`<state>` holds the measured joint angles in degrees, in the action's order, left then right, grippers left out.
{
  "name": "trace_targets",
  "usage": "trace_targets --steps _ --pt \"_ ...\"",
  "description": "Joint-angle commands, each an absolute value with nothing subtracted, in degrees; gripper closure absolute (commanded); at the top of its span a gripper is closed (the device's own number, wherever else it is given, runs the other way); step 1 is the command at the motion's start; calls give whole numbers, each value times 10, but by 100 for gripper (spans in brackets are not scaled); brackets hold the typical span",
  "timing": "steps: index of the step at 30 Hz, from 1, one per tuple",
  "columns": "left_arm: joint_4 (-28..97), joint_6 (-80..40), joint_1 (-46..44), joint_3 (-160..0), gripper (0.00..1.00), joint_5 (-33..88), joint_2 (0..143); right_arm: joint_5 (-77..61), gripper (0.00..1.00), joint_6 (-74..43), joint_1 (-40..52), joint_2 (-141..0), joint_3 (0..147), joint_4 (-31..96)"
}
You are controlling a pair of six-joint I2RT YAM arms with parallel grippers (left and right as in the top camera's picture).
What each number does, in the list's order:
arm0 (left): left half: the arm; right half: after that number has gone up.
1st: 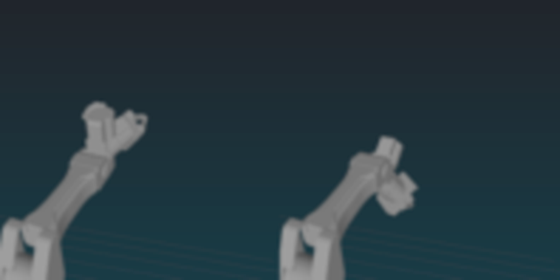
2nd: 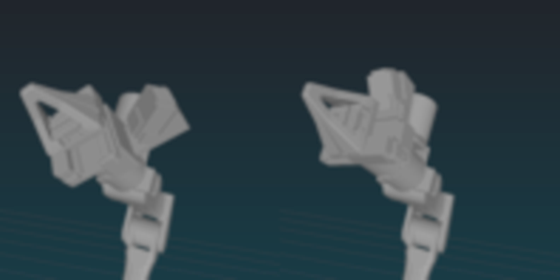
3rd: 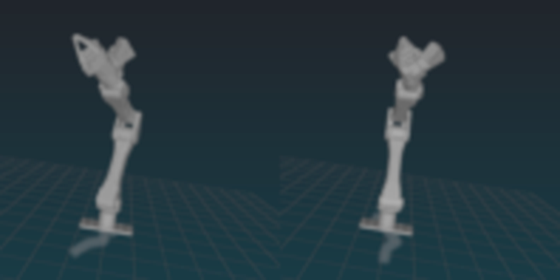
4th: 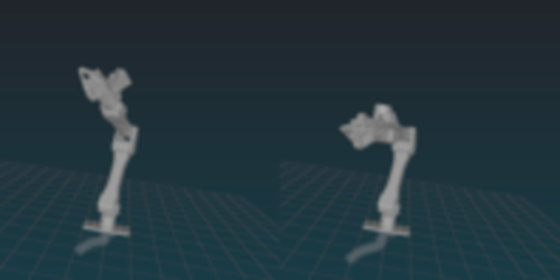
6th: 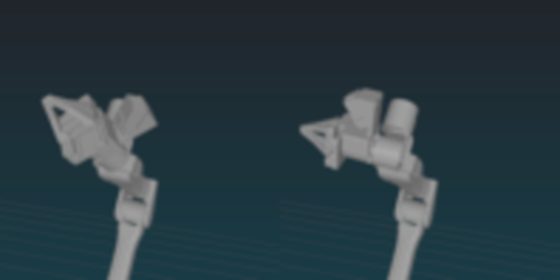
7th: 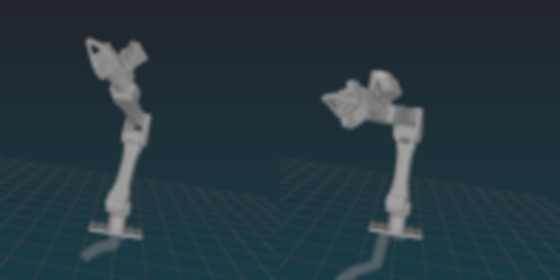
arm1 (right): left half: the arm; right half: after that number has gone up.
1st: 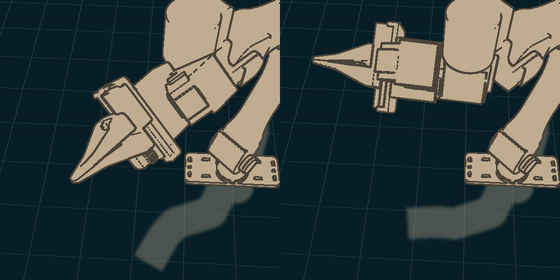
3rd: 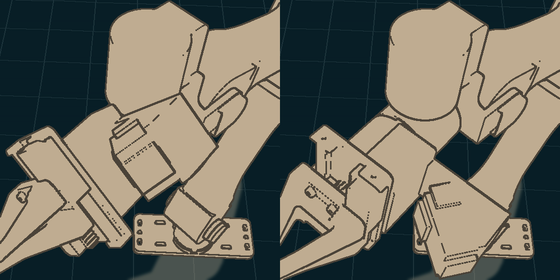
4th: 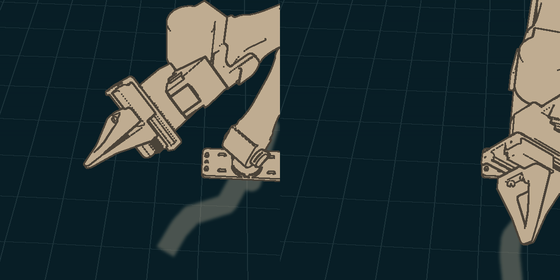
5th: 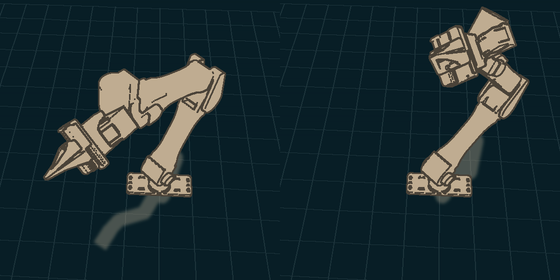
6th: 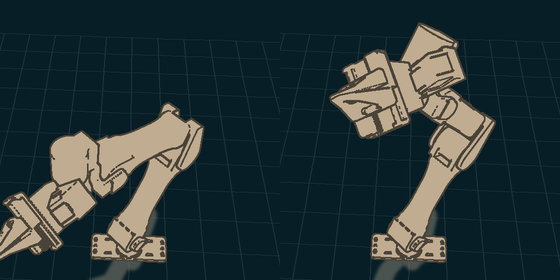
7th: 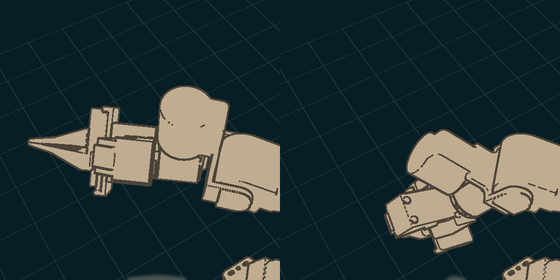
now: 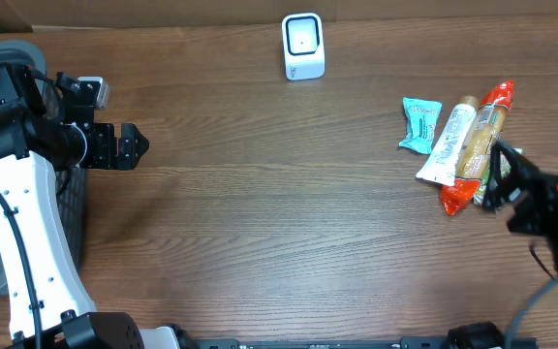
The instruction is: Scan the item barcode
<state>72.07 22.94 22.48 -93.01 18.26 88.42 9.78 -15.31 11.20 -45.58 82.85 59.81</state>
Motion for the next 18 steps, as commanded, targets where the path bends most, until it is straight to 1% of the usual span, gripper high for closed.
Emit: trace_targets --steps 1,4,9,15,18 --pt "719 242 221 -930 0 189 888 111 0 -86 104 -409 724 500" --pt "719 242 221 -930 1 189 888 83 0 -85 93 -342 581 347" --pt "719 242 221 -930 1 189 888 35 0 -85 78 -235 363 167" --pt "719 242 221 -930 0 189 888 26 0 -85 78 -109 163 10" --pt "719 242 221 -930 0 189 888 12 0 -85 78 -56 94 -19"
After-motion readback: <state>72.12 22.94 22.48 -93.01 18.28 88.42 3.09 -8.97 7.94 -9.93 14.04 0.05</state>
